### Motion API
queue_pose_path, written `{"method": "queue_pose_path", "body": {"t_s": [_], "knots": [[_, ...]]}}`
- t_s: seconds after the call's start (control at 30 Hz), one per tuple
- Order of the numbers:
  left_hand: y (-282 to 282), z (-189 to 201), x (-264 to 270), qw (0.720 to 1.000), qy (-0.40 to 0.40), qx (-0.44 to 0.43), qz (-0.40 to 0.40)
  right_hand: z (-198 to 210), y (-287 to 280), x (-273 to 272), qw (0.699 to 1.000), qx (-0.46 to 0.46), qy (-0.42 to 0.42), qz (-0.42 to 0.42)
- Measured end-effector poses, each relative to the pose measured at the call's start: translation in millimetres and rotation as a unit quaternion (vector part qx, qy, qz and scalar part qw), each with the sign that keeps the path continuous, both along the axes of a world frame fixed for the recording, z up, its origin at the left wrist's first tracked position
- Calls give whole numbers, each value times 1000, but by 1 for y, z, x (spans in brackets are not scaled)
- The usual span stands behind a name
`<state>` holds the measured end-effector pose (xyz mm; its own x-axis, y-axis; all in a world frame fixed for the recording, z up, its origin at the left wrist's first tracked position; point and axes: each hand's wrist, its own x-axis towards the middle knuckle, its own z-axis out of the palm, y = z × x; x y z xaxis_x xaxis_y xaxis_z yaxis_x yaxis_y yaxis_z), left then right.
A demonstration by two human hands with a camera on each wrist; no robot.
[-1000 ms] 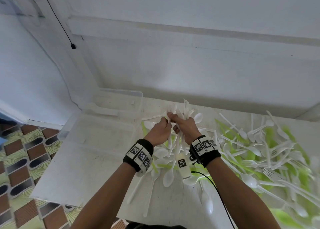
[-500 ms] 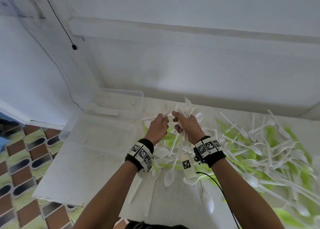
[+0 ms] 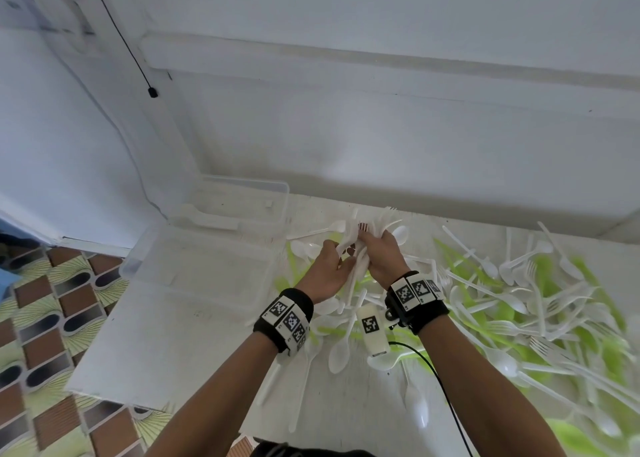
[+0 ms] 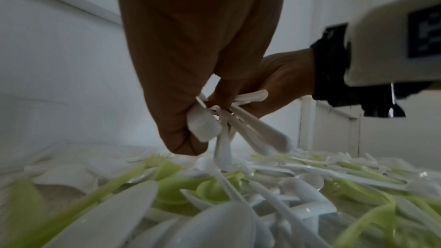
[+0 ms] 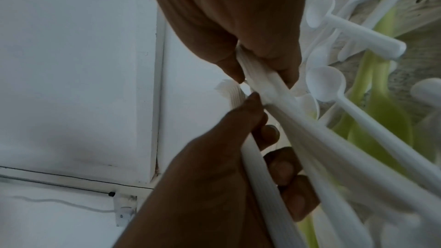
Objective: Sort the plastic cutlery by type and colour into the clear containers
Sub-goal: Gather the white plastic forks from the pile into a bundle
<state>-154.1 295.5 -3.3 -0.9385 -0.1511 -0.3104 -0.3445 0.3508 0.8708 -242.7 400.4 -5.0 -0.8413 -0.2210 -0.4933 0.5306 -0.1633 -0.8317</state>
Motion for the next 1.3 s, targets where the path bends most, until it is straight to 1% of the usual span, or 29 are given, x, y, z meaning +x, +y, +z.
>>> {"method": "queue_pose_path", "body": {"t_s": [0.13,0.23,0.3,0.37,0.43,0.53,0.63,0.7,0.77,0.83,0.9,0.97,1.07,1.17,1.27,1.3], "knots": [[0,0,2,998,18,-59,-21,-6,3,1,1000,11,10,-17],[-1,3,0,997,28,-71,10,-6,6,2,1000,1,14,-13],[-2,1,-2,997,27,-59,37,-4,6,3,1000,7,26,2],[-5,0,-5,997,24,-17,75,-2,6,3,999,18,37,17],[-9,1,-5,994,21,38,97,-1,6,2,999,12,33,29],[-13,4,-5,991,7,84,106,-2,7,0,998,-38,8,39],[-18,5,-7,991,-16,104,86,-5,8,2,994,-94,-14,46],[-20,7,-9,988,-23,139,68,-7,8,5,992,-113,-15,43],[-20,9,-9,981,-36,179,68,-8,8,6,992,-123,-11,42],[-19,11,-8,971,-48,224,73,-7,8,7,993,-105,9,46],[-18,10,-6,957,-55,274,82,-4,7,6,996,-65,30,58],[-18,8,-5,947,-48,302,93,0,5,3,997,-40,29,65],[-18,4,-5,954,-22,281,104,5,1,0,997,-48,1,61],[-18,0,-3,970,-9,230,80,3,-3,-2,999,-37,-10,38],[-15,0,-1,978,6,198,65,2,-7,-1,1000,-18,-11,12],[-14,0,-1,984,10,171,58,1,-8,-2,1000,-16,-19,-1]]}}
